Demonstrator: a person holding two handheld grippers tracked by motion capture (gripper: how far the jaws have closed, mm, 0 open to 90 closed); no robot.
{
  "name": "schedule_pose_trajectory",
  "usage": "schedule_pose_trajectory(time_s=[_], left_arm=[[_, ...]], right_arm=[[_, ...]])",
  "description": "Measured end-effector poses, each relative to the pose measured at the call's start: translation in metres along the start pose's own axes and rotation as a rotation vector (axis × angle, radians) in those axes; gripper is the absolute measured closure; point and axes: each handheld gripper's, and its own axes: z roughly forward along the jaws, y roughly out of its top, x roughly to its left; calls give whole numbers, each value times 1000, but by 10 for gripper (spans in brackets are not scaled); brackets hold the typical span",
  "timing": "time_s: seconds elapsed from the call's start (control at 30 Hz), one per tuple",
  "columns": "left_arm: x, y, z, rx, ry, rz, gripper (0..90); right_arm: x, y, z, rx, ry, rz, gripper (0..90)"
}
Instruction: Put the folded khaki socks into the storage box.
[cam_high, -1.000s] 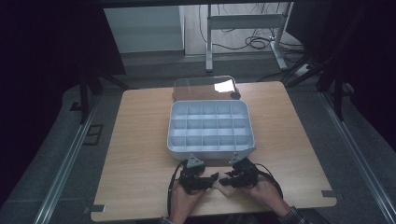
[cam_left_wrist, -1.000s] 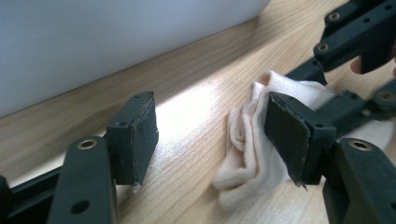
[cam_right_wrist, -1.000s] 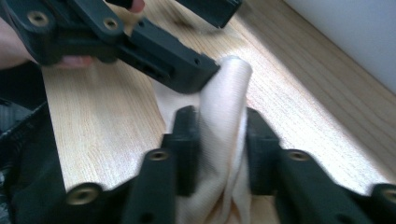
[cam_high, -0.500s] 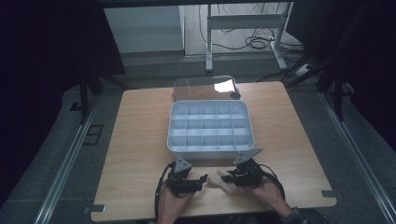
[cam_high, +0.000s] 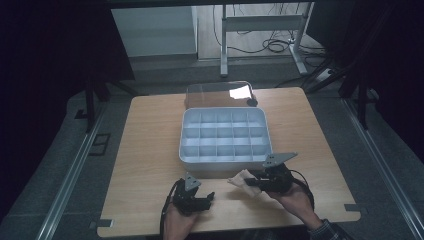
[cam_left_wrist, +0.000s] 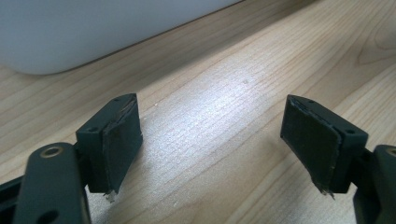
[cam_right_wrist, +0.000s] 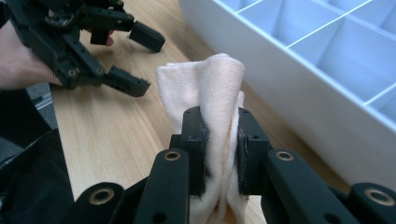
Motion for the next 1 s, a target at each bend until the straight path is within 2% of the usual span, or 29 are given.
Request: schedule_pose_trajectory(time_s=[0.17, 0.73, 1.0], left_arm=[[-5, 1, 3, 32, 46, 33, 144], [-4, 1, 4, 38, 51, 25, 114], [-4, 1, 4, 40, 50, 28, 113]], right_arm=[[-3, 4, -9, -28, -31, -2, 770], [-16, 23, -37, -147, -139, -15, 768], [-26, 30, -40, -182, -184, -10, 767]])
